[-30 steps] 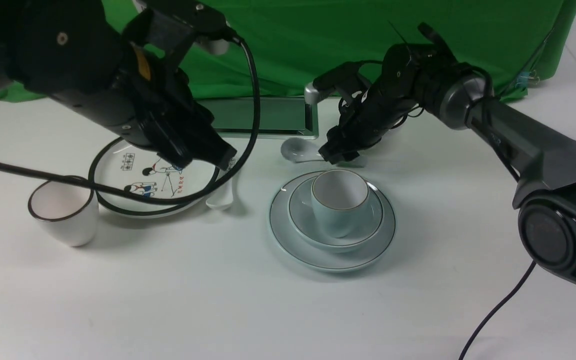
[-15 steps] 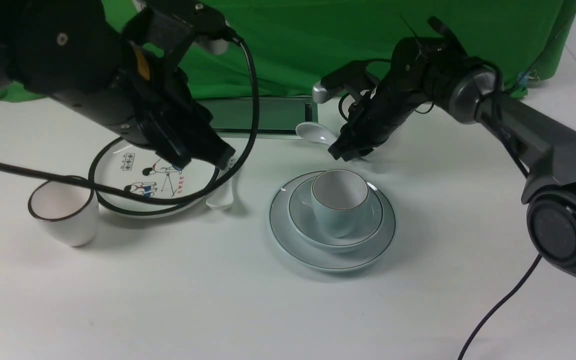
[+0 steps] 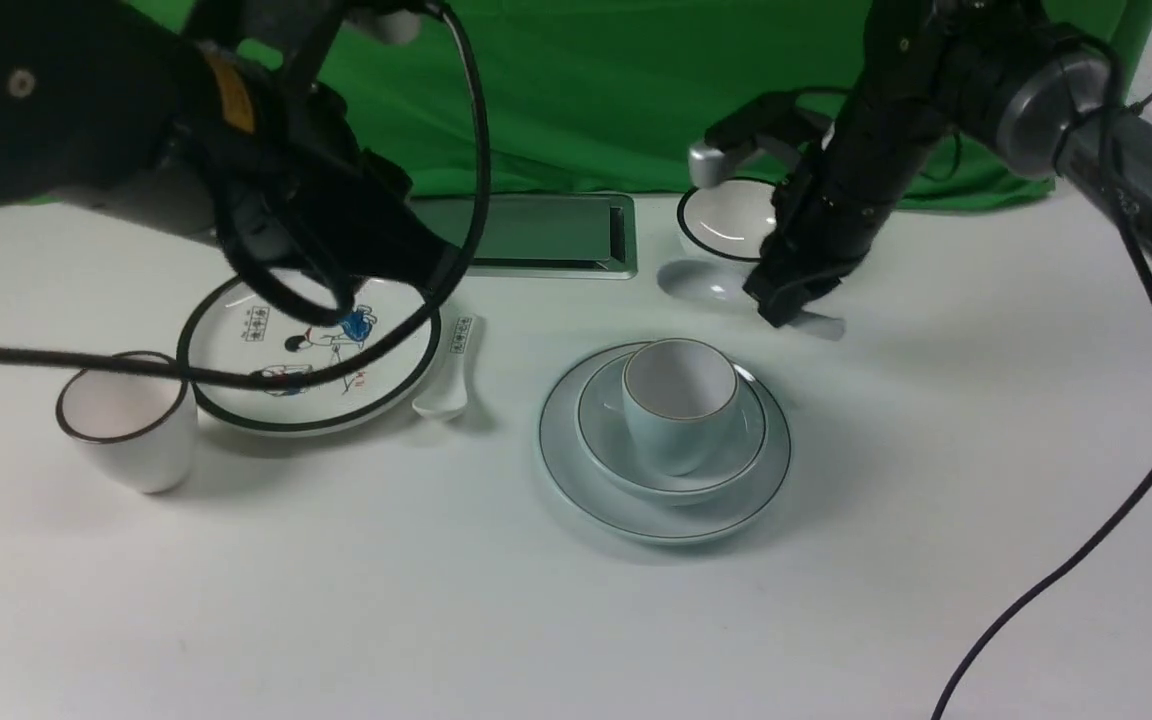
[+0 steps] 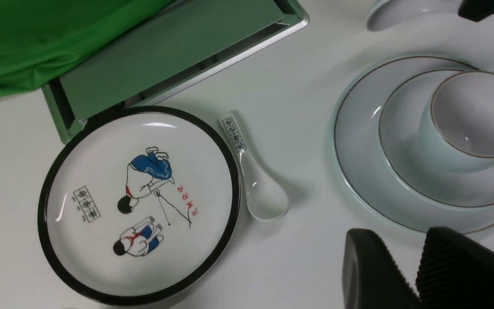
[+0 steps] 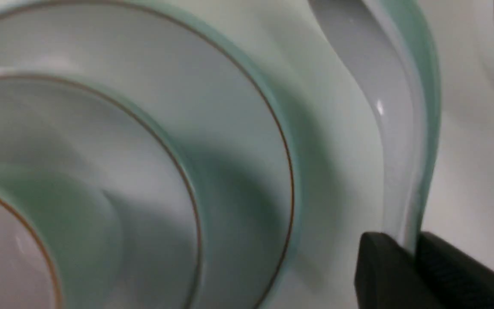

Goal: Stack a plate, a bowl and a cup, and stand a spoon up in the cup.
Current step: Use the right arm to grab a blue soup spoon

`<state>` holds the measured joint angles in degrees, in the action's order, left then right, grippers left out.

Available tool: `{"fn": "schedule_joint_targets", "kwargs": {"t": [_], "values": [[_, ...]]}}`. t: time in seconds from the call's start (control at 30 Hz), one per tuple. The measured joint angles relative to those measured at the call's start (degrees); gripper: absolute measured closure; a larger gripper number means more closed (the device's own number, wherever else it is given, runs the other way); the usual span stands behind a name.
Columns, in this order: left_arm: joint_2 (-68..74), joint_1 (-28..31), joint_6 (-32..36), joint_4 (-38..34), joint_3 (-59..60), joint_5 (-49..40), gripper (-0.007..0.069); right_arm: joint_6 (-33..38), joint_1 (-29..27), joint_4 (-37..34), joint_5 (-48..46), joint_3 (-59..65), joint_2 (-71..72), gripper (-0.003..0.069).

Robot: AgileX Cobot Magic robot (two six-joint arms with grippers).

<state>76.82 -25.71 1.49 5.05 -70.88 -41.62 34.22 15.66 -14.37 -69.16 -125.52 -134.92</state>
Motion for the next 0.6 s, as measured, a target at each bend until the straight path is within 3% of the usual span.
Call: {"fn": "schedule_joint_targets", "kwargs": {"t": [0.3, 0.4, 0.43, 0.6], "values": [[-6.79, 0.0, -2.96, 0.64, 10.52, 4.0, 0.0493, 4.5, -5.3, 0.14, 3.72, 13.21, 7.41, 0.0583], [-7.43, 0.0, -3.82, 0.69, 13.26, 5.14, 0.0493, 9.67, -6.74, 0.0, 4.53, 18.44, 10.03, 0.0583], [-7.43, 0.0, -4.09, 0.74, 14.65, 5.29, 0.0493, 15.06, -7.26, 0.0, 4.19, 22.34, 10.93, 0.0583], [-7.43, 0.0, -4.15, 0.69, 16.27, 5.27, 0.0493, 28.27, -7.74, -0.15, 4.72, 31.29, 12.37, 0.0583]]}}
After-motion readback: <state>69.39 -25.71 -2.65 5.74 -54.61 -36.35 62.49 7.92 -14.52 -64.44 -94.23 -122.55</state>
